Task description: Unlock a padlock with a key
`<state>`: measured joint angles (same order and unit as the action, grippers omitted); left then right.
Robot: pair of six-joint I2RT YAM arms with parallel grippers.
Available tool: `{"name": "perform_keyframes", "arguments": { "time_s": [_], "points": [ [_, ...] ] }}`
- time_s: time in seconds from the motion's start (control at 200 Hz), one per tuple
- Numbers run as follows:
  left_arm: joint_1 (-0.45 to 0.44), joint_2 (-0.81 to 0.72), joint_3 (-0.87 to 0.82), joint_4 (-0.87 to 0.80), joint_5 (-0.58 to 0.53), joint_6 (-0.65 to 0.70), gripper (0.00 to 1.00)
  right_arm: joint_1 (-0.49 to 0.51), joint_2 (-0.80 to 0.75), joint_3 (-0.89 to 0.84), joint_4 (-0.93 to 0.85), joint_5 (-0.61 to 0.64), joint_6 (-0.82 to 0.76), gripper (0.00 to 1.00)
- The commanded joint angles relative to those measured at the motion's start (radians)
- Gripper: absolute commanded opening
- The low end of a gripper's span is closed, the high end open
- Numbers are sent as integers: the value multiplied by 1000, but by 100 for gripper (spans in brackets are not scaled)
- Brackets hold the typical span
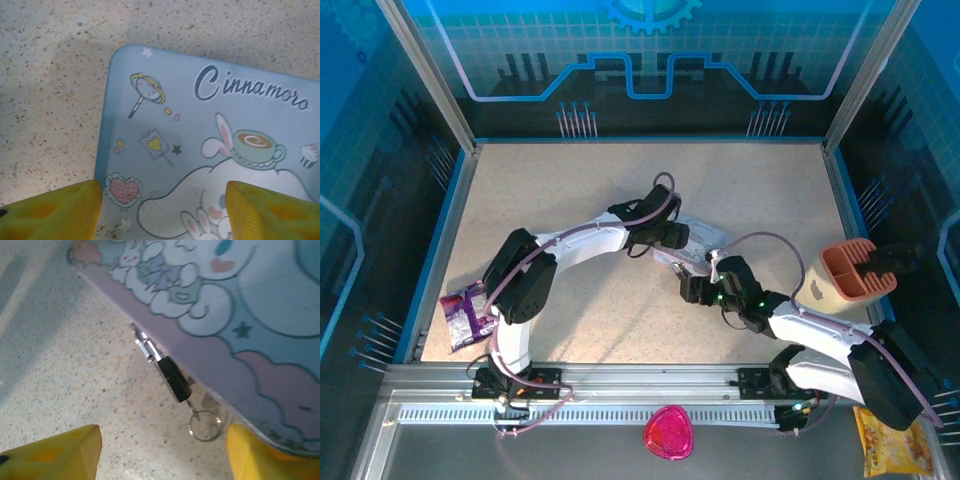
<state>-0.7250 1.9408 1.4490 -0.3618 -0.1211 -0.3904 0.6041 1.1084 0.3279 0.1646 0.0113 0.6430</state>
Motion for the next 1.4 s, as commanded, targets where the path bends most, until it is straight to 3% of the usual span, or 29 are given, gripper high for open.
{"name": "perform_keyframes", "arguments": {
  "time_s": [0.0,0.295,0.63,1.041,1.396],
  "points": [
    [40,29,-59,-47,-33,-40,63,-65,20,32,-36,-95,-43,68],
    [47,-70,-289,27,-86,-129,61,-161,209,175,-41,-225,-220,63],
    [47,-197,-498,89,-137,-208,60,-151,376,304,-106,-253,-334,57],
    [50,-236,-575,147,-140,-272,58,-111,405,305,-189,-296,-423,47],
    [50,-249,-595,168,-115,-282,58,-38,479,361,-176,-104,-393,49]
  ]
}}
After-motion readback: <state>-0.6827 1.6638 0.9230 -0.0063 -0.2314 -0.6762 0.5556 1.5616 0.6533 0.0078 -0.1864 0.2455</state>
